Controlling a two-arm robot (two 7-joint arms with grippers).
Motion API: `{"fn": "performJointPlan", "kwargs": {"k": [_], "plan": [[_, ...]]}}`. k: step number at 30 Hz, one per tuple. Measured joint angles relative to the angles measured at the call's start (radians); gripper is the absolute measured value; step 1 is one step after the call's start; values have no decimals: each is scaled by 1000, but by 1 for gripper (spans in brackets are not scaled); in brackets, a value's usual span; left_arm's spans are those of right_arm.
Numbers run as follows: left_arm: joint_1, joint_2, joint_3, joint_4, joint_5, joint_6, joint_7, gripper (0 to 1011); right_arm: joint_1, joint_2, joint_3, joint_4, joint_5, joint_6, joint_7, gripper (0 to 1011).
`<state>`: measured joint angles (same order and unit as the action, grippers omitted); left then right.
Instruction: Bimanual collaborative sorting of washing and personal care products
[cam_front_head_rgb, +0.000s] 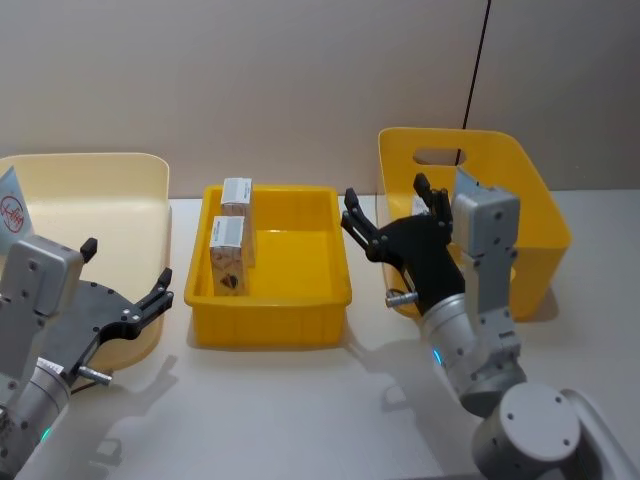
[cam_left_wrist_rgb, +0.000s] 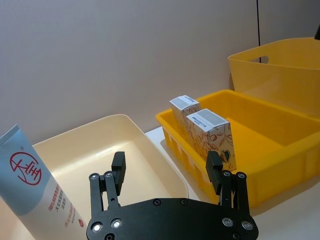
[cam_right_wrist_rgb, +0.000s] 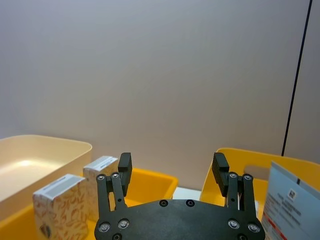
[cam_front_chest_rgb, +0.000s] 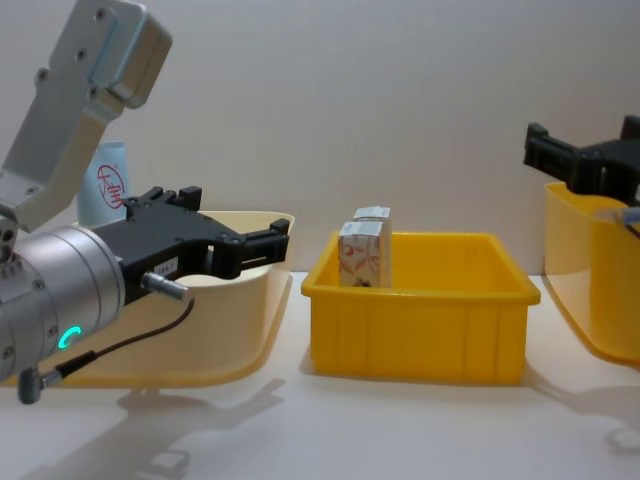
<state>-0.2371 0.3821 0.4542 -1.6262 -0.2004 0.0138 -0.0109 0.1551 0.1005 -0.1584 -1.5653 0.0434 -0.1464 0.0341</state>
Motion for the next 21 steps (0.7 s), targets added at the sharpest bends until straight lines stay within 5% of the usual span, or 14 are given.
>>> {"fn": "performJointPlan", "kwargs": {"k": [21], "plan": [[0,0,0,0,0,0,0,1003,-140,196,-57,-166,201,149,28,1001]]}}
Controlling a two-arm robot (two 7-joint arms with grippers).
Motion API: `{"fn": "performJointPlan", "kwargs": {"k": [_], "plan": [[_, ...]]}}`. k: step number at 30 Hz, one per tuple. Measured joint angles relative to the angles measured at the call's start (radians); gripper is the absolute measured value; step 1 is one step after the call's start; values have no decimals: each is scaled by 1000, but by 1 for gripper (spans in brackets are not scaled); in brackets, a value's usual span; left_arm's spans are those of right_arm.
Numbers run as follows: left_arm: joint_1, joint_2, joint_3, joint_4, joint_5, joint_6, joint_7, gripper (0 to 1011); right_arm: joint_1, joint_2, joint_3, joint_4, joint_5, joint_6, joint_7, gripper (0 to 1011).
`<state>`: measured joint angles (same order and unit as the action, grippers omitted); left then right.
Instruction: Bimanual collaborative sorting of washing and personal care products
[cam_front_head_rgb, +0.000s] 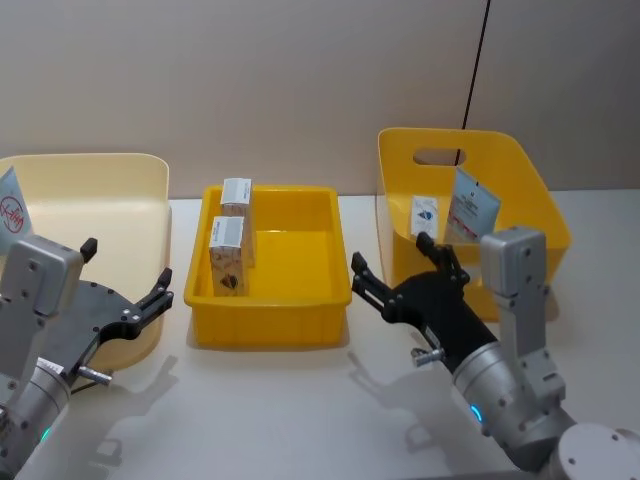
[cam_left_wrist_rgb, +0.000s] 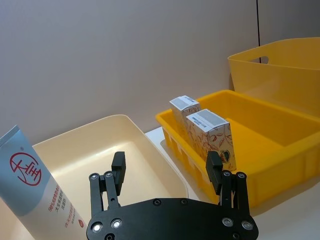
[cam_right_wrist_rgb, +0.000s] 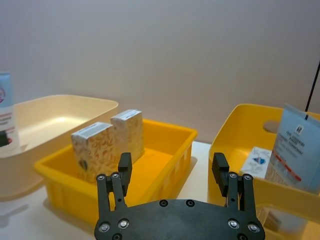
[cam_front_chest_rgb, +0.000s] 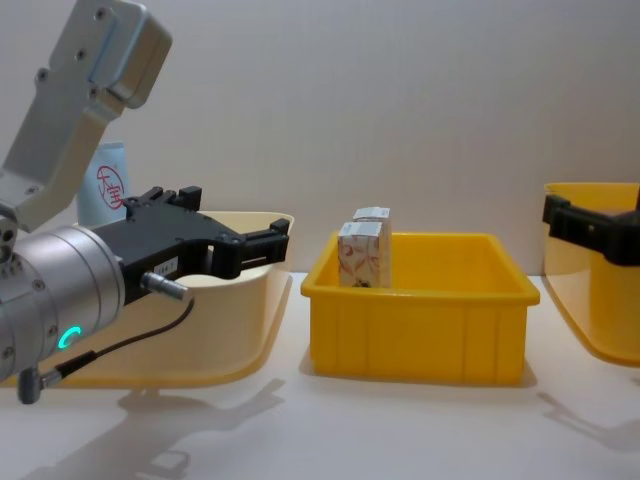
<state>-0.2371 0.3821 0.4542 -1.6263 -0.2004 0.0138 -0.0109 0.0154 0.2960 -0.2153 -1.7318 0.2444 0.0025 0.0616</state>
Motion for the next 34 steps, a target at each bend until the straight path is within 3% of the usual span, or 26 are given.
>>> {"fn": "performJointPlan", "kwargs": {"k": [10,34], "plan": [[0,0,0,0,0,0,0,1003,-29,40,-12,-34,42,31,6,1001],[0,0,0,0,0,0,0,1003,-30,42,-11,-35,43,32,6,1001]]}}
